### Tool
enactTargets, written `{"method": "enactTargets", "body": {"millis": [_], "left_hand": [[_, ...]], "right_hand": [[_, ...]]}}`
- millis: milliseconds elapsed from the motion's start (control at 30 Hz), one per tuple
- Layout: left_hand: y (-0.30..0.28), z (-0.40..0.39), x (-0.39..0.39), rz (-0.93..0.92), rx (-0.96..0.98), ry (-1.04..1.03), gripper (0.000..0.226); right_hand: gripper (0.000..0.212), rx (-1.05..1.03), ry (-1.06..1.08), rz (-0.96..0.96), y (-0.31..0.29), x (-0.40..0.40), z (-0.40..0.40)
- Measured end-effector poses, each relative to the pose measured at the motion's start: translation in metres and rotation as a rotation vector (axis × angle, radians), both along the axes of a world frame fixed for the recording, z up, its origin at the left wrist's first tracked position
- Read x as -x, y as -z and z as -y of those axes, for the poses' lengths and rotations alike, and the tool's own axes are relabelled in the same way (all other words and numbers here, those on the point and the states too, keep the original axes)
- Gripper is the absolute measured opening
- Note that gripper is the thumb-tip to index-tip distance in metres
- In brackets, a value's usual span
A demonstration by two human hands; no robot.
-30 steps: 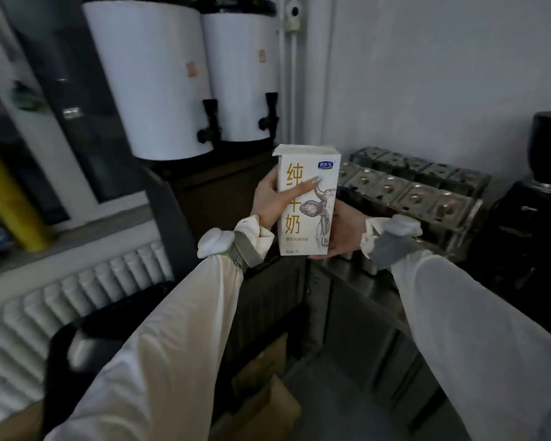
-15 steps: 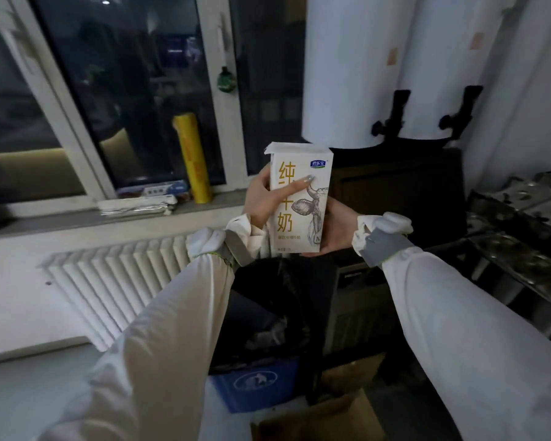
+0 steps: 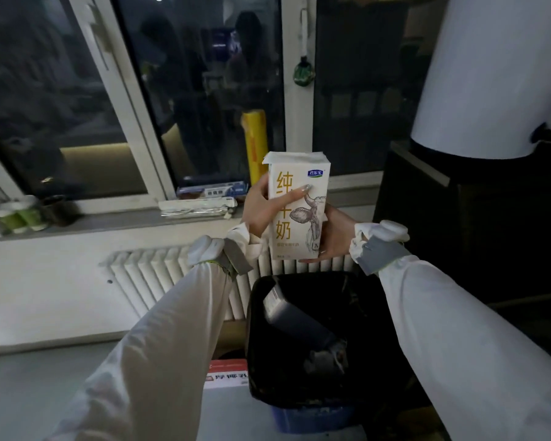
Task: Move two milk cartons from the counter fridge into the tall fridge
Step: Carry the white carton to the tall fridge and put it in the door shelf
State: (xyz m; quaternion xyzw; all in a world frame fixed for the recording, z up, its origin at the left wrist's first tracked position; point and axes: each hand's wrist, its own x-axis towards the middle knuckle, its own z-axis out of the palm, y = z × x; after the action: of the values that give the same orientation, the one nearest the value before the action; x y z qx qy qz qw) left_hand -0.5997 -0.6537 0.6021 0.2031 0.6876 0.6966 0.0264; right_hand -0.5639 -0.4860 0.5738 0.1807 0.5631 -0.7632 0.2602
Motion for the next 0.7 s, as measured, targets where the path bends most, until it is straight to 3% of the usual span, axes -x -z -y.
{"method": "enactTargets", "body": {"millis": [133, 300, 433, 700], "left_hand": [[-0.002, 0.029, 0.040, -0.015, -0.015, -0.045, 0.037], [-0.005, 0.069, 0.095, -0.037, -0.027, -0.116, 0.037], [0.000, 0.101, 0.146, -0.058, -0.035, -0.192, 0.052], [0.006, 0.169, 0.241, -0.089, -0.011, -0.336, 0.041]], "right_hand": [[0.079, -0.005, -0.007, 0.011, -0.007, 0.049, 0.028], [0.091, -0.017, -0.082, 0.050, -0.009, 0.122, 0.065], [0.081, 0.008, -0.198, 0.028, -0.008, 0.181, 0.097], [0.083, 0.005, -0.342, 0.061, -0.006, 0.312, 0.162]]}}
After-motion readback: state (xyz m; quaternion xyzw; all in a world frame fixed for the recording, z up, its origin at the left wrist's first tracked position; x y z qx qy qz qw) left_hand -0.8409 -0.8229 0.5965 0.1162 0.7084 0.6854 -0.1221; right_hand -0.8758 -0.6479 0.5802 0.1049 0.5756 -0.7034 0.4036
